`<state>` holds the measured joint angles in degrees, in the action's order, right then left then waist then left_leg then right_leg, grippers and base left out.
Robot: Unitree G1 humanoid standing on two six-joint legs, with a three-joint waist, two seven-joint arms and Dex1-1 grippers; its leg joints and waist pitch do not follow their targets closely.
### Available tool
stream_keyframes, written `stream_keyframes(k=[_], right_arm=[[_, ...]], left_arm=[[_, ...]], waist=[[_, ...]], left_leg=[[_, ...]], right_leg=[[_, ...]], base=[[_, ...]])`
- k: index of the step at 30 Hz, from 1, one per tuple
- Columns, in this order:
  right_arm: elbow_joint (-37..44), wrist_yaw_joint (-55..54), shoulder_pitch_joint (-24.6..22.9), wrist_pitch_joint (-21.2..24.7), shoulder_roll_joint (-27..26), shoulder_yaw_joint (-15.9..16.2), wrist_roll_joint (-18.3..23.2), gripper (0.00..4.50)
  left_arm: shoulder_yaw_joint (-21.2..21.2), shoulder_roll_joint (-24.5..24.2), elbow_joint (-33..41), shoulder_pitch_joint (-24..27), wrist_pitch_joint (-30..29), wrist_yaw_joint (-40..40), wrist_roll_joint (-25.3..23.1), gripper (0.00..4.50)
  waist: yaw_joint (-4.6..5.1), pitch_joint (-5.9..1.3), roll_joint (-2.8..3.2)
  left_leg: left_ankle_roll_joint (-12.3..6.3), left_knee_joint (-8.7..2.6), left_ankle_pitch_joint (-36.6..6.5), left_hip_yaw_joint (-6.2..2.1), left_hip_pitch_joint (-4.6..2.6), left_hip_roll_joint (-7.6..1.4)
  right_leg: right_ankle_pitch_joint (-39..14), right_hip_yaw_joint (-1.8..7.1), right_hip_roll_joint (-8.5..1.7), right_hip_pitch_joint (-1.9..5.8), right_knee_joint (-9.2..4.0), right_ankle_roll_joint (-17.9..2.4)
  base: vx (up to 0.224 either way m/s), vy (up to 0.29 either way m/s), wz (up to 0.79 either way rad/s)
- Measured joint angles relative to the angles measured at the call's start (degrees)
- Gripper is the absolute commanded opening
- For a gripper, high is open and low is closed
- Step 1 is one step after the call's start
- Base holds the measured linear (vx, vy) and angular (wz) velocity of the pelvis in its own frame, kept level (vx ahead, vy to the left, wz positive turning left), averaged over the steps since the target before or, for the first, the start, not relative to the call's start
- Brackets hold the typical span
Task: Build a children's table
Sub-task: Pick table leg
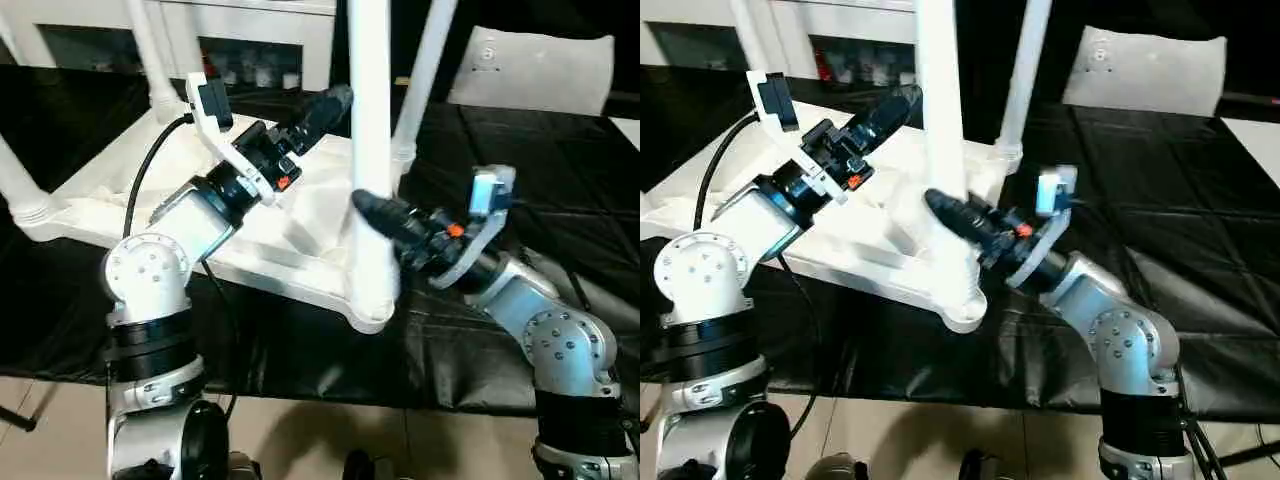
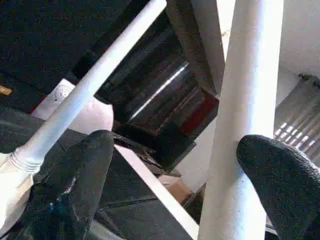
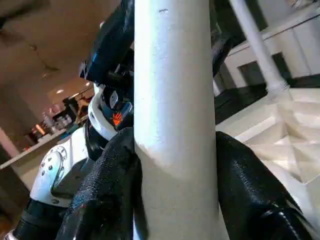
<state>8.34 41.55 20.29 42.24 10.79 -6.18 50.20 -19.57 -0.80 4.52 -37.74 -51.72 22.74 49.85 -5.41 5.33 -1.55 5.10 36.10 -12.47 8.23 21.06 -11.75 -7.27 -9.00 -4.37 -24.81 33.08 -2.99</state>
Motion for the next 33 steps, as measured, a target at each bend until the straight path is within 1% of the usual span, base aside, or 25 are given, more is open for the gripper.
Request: stream_keyframes(k=[3, 4, 5, 7, 11, 14, 15, 19, 20, 23, 24, 25, 26, 27, 28, 30, 33], right_arm=[[0.0, 0.0, -0.2, 0.1, 0.8, 0.1, -0.3, 1.84], [0.0, 0.0, -0.2, 0.1, 0.8, 0.1, -0.5, 1.84], [0.0, 0.0, -0.2, 0.0, 0.8, 0.1, -0.6, 1.84], [0.0, -0.1, -0.2, 0.0, 0.8, 0.1, -1.1, 1.84], [0.0, -0.4, -0.2, -0.1, 1.1, 1.5, -1.8, 1.84], [0.0, -0.6, -0.2, -0.5, 2.0, 3.1, -4.0, 1.84], [0.0, -0.6, -0.2, -0.9, 2.6, 4.0, -5.3, 1.84], [0.0, -0.4, -0.2, -2.5, 3.5, 5.9, -8.3, 1.84], [0.1, -0.4, -0.2, -2.8, 3.5, 6.4, -8.7, 1.84], [0.4, -0.8, -0.2, -4.5, 3.5, 8.7, -11.7, 1.84], [0.5, -1.5, -0.3, -5.7, 3.5, 9.6, -13.3, 1.84], [0.5, -1.8, -0.3, -6.3, 3.5, 10.2, -14.1, 1.84], [0.5, -2.3, -0.3, -7.1, 3.5, 10.7, -15.2, 1.84], [0.5, -3.1, -0.4, -8.6, 3.4, 11.5, -17.1, 1.84], [0.4, -4.3, -0.6, -10.2, 3.0, 12.3, -19.1, 1.84], [0.4, -6.2, -1.4, -13.3, 1.5, 14.0, -22.6, 1.84], [0.1, -8.0, -2.7, -16.1, -1.0, 15.2, -24.4, 1.84]], left_arm=[[1.7, -0.9, 1.4, 1.3, -0.1, 0.9, 0.0, 4.04], [2.0, -1.0, 1.6, 1.4, -0.1, 1.0, 0.0, 4.04], [2.1, -1.0, 1.8, 1.5, -0.2, 1.2, 0.0, 3.92], [2.6, -1.1, 2.2, 1.7, -0.3, 1.5, 0.0, 3.84], [5.1, -2.5, 3.9, 3.1, 0.1, 3.3, -0.1, 3.84], [6.9, -3.7, 5.0, 4.8, 0.3, 5.6, 0.0, 3.84], [7.2, -4.2, 5.7, 5.4, -0.2, 6.3, 0.1, 4.11], [8.3, -5.4, 6.3, 6.0, -0.3, 7.0, -0.3, 4.24], [8.9, -5.6, 6.5, 6.0, 0.3, 7.0, -1.1, 4.37], [11.0, -5.8, 6.5, 6.0, 3.6, 6.2, -4.9, 4.46], [11.7, -5.7, 6.3, 6.0, 5.1, 5.5, -6.4, 4.50], [11.9, -5.6, 6.3, 6.0, 5.8, 5.2, -7.1, 4.21], [12.1, -5.5, 6.3, 6.0, 6.6, 4.6, -7.9, 4.04], [12.5, -5.5, 6.3, 6.0, 8.2, 3.7, -9.5, 4.04], [13.4, -5.6, 6.3, 6.0, 10.1, 2.4, -11.9, 3.92], [16.1, -5.7, 6.6, 6.6, 15.3, 0.6, -17.5, 3.92], [18.7, -4.4, 7.9, 8.9, 20.8, -0.9, -22.3, 3.92]], waist=[[-0.05, 0.00, 0.00], [-0.03, 0.00, 0.00], [-0.02, 0.00, 0.00], [0.03, 0.00, 0.00], [0.14, 0.00, 0.00], [0.18, -0.01, 0.01], [0.18, -0.01, 0.01], [0.25, -0.01, 0.02], [0.28, -0.01, 0.02], [0.27, -0.01, 0.01], [0.29, -0.01, 0.01], [0.32, -0.01, 0.01], [0.32, -0.01, 0.01], [0.34, -0.01, 0.02], [0.35, -0.01, 0.02], [0.42, -0.01, 0.01], [0.43, -0.01, 0.01]], left_leg=[[0.02, -0.16, 0.0, 0.01, -0.05, -0.01], [0.03, -0.18, 0.0, 0.01, -0.05, -0.02], [0.04, -0.19, 0.0, 0.01, -0.05, -0.02], [0.05, -0.20, 0.0, 0.02, -0.06, -0.02], [0.06, -0.21, 0.0, 0.03, -0.07, -0.02], [0.13, -0.23, 0.1, 0.03, -0.07, -0.02], [0.15, -0.24, 0.1, 0.03, -0.08, -0.02], [0.25, -0.24, 0.1, 0.03, -0.09, -0.04], [0.26, -0.24, 0.1, 0.03, -0.09, -0.04], [0.31, -0.23, 0.1, 0.03, -0.08, -0.04], [0.35, -0.23, 0.1, 0.03, -0.08, -0.03], [0.36, -0.23, 0.1, 0.03, -0.08, -0.04], [0.37, -0.23, 0.1, 0.03, -0.09, -0.04], [0.38, -0.23, 0.1, 0.03, -0.09, -0.04], [0.38, -0.23, 0.1, 0.02, -0.10, -0.05], [0.40, -0.26, 0.1, 0.02, -0.09, -0.06], [0.38, -0.29, 0.1, 0.02, -0.05, -0.05]], right_leg=[[0.0, -0.02, 0.02, 0.00, 0.00, 0.0], [0.0, -0.02, 0.02, 0.00, 0.00, 0.0], [0.0, -0.02, 0.02, -0.01, 0.00, 0.0], [0.0, -0.02, 0.02, -0.01, -0.01, 0.0], [0.0, -0.02, 0.02, -0.01, -0.02, 0.0], [0.0, -0.02, 0.02, -0.01, -0.01, 0.0], [0.0, -0.02, 0.02, 0.00, -0.01, 0.0], [0.0, -0.02, 0.05, 0.00, -0.01, 0.0], [0.0, -0.02, 0.04, 0.00, -0.02, 0.0], [0.0, -0.02, 0.04, 0.05, -0.05, 0.0], [0.1, -0.02, 0.04, 0.05, -0.05, 0.0], [0.1, -0.02, 0.04, 0.05, -0.05, 0.0], [0.1, -0.02, 0.04, 0.05, -0.05, 0.0], [0.1, -0.03, 0.04, 0.05, -0.05, 0.0], [0.1, -0.04, 0.05, 0.05, -0.04, 0.0], [0.1, -0.05, 0.05, 0.05, -0.06, 0.0], [0.1, -0.05, 0.04, 0.04, -0.10, 0.0]], base=[[0.000, 0.000, 0.00], [0.000, 0.000, 0.00], [0.000, 0.000, 0.00], [0.000, 0.000, 0.00], [0.000, 0.000, 0.00], [0.000, 0.000, 0.00], [0.000, 0.000, 0.00], [0.000, 0.000, 0.00], [0.000, 0.000, 0.00], [0.000, 0.000, 0.00], [0.000, 0.000, 0.00], [0.000, 0.000, 0.00], [0.000, 0.000, 0.00], [0.000, 0.000, 0.00], [0.000, 0.000, 0.00], [0.000, 0.000, 0.00], [0.000, 0.000, 0.00]])
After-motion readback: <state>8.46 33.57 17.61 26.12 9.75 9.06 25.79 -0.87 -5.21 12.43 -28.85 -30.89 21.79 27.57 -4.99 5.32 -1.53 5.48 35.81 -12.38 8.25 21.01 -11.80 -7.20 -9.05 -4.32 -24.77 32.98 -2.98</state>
